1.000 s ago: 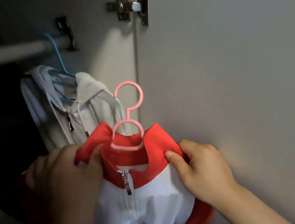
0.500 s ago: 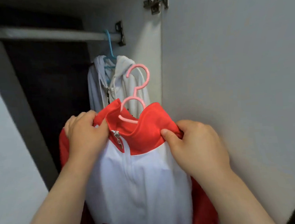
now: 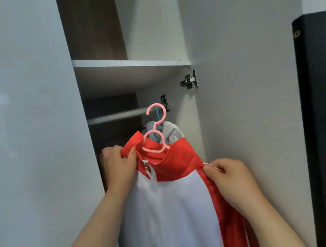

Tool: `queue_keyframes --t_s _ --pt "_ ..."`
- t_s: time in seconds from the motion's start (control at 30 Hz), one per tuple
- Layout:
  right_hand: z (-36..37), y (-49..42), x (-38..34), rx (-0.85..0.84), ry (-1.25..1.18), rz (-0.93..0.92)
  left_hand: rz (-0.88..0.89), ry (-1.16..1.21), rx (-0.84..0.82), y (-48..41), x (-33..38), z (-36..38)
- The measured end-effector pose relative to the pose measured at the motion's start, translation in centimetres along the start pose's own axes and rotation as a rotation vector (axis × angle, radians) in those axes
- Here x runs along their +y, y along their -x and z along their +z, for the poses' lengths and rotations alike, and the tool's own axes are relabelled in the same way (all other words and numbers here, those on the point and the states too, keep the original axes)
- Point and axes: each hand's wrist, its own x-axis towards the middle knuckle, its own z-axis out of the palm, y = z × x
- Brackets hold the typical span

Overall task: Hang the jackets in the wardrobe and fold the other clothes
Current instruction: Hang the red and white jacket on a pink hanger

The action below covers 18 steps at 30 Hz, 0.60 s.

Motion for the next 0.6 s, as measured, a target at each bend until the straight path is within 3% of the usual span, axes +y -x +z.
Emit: queue_keyframes --t_s 0.1,0.3,0.43,0.5,0.6 --pt "0.7 -1.1 -0.2 -0.028 -0.087 0.058 -0.005 -0.018 0.032 -0.7 0.3 0.5" --pt "2.8 -4.5 -0.8 0.227 -0.107 0.062 -0.027 -0.051 0.023 -4.0 1.8 2.9" --pt "5.4 -7.5 -1.2 0.284 -0.088 0.05 -0.151 0.318 0.127 -8.3 3.2 4.8" --pt "6.9 -8.9 -0.9 0.268 -0.092 0.06 -0.166 0.231 0.154 -11.2 3.1 5.7" --pt "8.9 -10.9 -0.4 0.278 -0.084 0.049 -0.061 -0.144 0.097 -15.4 1.6 7.1"
